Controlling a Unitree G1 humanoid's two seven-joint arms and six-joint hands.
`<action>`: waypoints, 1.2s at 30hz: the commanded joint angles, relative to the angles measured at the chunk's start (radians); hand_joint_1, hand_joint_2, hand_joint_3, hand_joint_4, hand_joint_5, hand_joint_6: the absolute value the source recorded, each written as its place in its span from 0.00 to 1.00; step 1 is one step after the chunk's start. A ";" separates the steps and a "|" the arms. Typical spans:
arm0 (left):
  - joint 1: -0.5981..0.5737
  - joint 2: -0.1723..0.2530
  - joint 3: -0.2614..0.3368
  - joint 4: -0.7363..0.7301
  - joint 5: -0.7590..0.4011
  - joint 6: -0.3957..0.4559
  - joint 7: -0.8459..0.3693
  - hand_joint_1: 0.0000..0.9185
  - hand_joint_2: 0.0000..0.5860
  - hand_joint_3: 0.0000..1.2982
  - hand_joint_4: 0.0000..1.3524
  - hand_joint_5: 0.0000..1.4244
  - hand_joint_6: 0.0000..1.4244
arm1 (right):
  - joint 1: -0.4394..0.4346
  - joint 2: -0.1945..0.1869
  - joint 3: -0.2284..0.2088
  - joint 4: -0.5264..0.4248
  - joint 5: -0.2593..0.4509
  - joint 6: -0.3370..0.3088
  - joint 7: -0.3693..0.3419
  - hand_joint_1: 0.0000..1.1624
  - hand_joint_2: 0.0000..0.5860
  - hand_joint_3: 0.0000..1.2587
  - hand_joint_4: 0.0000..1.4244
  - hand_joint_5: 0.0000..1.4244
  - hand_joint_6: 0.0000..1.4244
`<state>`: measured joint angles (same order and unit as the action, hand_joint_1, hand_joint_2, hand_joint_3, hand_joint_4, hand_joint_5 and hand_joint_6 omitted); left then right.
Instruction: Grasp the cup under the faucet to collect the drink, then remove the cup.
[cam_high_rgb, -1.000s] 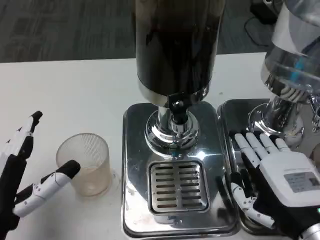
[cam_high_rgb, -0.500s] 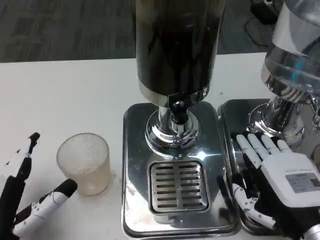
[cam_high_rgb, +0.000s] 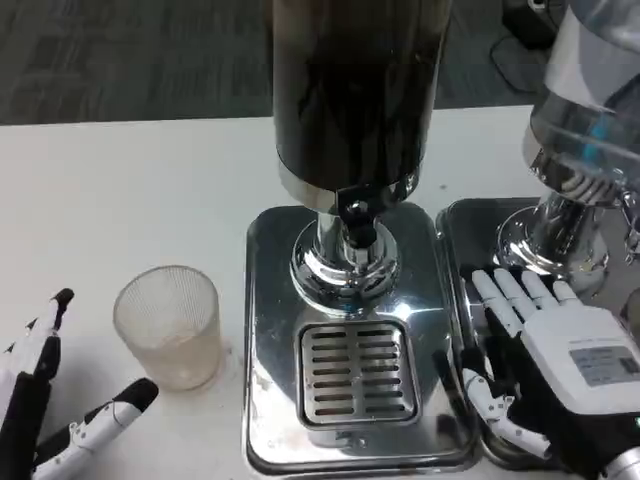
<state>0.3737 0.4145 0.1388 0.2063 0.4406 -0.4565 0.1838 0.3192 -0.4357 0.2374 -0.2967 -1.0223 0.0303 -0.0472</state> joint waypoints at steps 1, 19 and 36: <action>-0.053 0.007 -0.028 0.062 0.021 -0.035 0.041 0.08 0.01 0.00 0.00 0.00 0.00 | 0.000 0.005 0.002 0.000 -0.002 0.008 -0.001 0.11 0.87 0.00 0.00 0.00 0.00; -0.198 0.007 -0.117 0.226 0.048 -0.086 0.102 0.15 0.04 0.00 0.00 0.00 0.00 | -0.005 0.004 0.004 0.007 0.006 0.008 0.013 0.12 0.86 0.00 0.00 0.00 0.00; -0.296 0.001 -0.169 0.391 0.030 -0.187 0.151 0.24 0.08 0.00 0.00 0.00 0.00 | 0.027 0.001 0.002 -0.034 0.001 0.021 0.029 0.12 0.83 0.00 0.00 0.00 0.00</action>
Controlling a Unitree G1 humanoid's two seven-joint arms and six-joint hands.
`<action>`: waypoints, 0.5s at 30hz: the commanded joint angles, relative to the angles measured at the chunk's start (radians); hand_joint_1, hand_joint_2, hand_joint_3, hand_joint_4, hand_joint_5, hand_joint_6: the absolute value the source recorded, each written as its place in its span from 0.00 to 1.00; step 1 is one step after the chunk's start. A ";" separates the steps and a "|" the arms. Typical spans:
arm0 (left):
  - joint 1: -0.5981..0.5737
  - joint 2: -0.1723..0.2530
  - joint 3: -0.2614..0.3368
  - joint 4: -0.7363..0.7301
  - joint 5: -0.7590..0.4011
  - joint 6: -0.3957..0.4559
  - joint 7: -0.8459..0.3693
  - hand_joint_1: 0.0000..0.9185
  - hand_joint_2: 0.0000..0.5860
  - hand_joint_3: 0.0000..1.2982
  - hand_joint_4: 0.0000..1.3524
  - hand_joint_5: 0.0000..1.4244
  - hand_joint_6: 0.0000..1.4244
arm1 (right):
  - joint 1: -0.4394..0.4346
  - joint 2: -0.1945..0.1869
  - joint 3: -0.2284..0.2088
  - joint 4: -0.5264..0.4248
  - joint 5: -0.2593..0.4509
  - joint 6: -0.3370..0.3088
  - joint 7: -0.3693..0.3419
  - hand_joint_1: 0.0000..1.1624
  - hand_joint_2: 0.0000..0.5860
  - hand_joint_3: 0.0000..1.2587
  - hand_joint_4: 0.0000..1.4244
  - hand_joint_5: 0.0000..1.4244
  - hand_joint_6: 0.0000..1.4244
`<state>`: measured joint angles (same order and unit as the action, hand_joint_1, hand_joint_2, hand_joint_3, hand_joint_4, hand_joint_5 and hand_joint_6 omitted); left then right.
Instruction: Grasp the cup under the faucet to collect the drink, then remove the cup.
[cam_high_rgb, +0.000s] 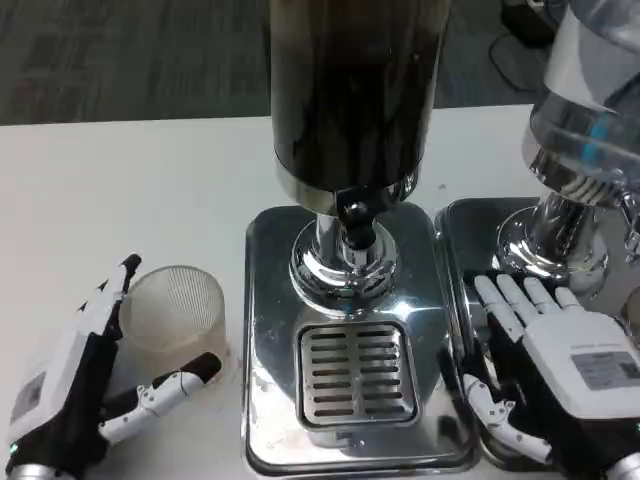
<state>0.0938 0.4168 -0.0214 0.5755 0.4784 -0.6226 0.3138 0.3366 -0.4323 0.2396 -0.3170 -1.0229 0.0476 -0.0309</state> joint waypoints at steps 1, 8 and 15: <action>-0.017 -0.005 -0.008 0.024 -0.006 -0.025 0.028 0.24 0.08 0.00 0.00 0.00 0.00 | 0.009 -0.005 -0.002 -0.014 0.003 0.002 0.015 0.13 0.83 0.00 0.00 0.00 0.00; -0.023 -0.019 -0.007 0.048 0.000 -0.059 0.091 0.32 0.11 0.00 0.00 0.09 0.04 | 0.009 -0.010 -0.010 -0.027 0.005 0.002 0.031 0.13 0.83 0.00 0.00 0.00 0.00; -0.045 -0.023 -0.028 0.082 0.002 -0.055 0.091 0.38 0.12 0.00 0.00 0.11 0.06 | 0.007 -0.016 -0.020 -0.030 0.006 -0.001 0.034 0.13 0.82 0.00 0.00 0.00 0.00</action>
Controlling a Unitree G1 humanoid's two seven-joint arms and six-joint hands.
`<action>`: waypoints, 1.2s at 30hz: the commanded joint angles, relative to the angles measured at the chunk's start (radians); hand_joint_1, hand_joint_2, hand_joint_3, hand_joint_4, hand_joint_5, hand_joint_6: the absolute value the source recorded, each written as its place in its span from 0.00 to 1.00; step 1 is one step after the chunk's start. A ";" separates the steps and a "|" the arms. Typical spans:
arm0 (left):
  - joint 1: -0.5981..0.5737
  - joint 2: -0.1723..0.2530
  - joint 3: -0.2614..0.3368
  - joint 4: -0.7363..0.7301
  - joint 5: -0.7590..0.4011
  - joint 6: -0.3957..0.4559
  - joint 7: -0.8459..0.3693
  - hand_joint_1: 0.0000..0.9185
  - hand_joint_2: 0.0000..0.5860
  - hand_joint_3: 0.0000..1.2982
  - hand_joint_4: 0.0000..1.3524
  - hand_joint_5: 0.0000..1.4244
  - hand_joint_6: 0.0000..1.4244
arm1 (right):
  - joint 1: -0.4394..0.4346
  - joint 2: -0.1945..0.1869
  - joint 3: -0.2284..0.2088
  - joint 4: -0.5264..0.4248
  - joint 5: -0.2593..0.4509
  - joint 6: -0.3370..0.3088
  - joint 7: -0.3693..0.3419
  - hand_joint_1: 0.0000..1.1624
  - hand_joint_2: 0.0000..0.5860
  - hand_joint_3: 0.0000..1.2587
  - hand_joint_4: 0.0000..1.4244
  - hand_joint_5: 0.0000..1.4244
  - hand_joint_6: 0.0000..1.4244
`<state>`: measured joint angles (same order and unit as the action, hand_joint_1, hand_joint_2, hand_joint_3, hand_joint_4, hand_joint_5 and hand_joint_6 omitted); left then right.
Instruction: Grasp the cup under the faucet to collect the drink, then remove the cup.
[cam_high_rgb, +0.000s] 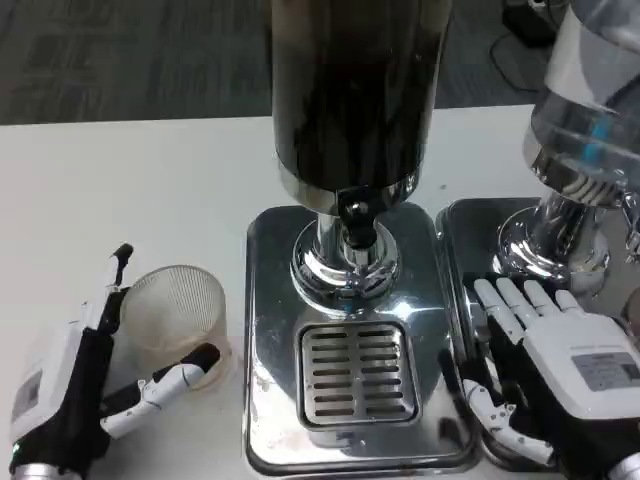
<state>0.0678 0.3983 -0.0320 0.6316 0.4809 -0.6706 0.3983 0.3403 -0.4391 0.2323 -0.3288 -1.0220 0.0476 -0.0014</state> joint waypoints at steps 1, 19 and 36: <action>-0.022 -0.005 -0.020 0.032 -0.003 -0.008 0.005 0.39 0.12 0.00 0.00 0.11 0.06 | 0.001 -0.007 -0.014 -0.017 0.007 0.001 0.006 0.13 0.81 0.00 0.00 0.00 0.00; -0.066 -0.011 -0.047 0.106 -0.005 -0.063 0.030 0.40 0.14 0.08 0.10 0.27 0.22 | -0.003 0.001 -0.016 -0.013 0.013 0.002 0.015 0.13 0.80 0.02 0.00 0.00 0.00; -0.059 -0.003 -0.052 0.113 0.010 -0.085 0.077 0.46 0.20 0.25 0.30 0.47 0.45 | 0.004 0.009 -0.011 -0.013 0.013 -0.003 0.007 0.14 0.80 0.02 0.00 0.00 0.00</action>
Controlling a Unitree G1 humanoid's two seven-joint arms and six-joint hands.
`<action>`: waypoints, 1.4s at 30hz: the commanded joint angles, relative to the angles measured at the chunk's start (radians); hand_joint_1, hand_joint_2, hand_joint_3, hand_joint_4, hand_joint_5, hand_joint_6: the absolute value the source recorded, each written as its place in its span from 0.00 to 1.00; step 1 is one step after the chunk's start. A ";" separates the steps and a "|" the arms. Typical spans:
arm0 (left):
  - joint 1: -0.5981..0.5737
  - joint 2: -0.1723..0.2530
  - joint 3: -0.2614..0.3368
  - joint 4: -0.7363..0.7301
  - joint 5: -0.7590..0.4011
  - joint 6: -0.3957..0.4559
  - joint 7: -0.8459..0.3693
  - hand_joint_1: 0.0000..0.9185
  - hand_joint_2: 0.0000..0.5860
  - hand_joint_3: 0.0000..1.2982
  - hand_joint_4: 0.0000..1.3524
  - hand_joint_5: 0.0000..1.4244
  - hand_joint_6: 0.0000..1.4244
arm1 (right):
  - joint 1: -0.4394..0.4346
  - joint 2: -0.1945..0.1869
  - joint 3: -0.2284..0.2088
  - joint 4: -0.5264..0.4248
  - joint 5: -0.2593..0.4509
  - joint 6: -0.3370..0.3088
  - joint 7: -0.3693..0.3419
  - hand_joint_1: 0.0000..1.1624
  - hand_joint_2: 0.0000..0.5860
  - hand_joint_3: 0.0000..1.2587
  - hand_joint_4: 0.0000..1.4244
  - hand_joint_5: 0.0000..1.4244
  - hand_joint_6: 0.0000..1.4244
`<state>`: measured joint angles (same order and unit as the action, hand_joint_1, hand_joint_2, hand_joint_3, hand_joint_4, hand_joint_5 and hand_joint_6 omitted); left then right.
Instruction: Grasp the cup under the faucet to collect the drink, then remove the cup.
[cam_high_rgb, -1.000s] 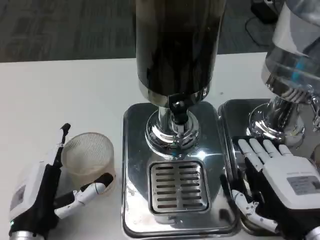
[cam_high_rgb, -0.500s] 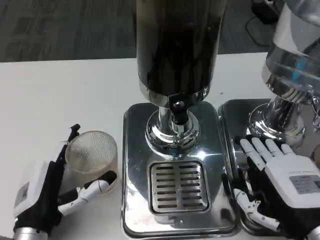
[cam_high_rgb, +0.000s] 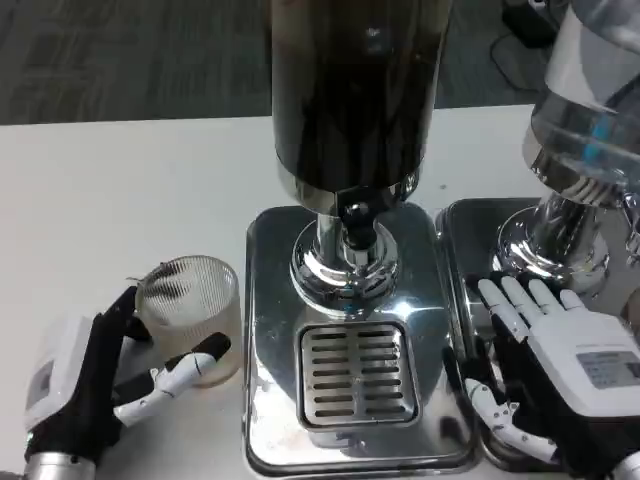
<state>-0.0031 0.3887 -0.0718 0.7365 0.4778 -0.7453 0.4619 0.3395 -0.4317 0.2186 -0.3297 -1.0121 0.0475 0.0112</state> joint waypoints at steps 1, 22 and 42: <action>0.013 0.007 -0.012 0.007 0.015 -0.010 0.017 0.46 0.20 0.26 0.31 0.48 0.46 | 0.003 0.001 0.003 -0.012 0.002 -0.003 -0.004 0.14 0.80 0.02 0.00 0.00 0.00; 0.027 0.006 -0.017 -0.029 0.086 0.005 0.140 0.45 0.23 0.36 0.41 0.57 0.55 | -0.011 -0.001 0.005 -0.004 0.006 -0.006 -0.001 0.15 0.80 0.02 0.00 0.00 0.01; 0.013 0.008 -0.030 -0.025 0.109 0.007 0.192 0.45 0.25 0.41 0.46 0.61 0.61 | -0.009 0.005 -0.001 -0.002 0.010 -0.001 -0.010 0.15 0.80 0.02 0.00 0.00 0.01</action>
<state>0.0185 0.3889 -0.0971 0.7193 0.5717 -0.7367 0.6220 0.3346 -0.4317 0.2209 -0.3286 -1.0120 0.0472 0.0107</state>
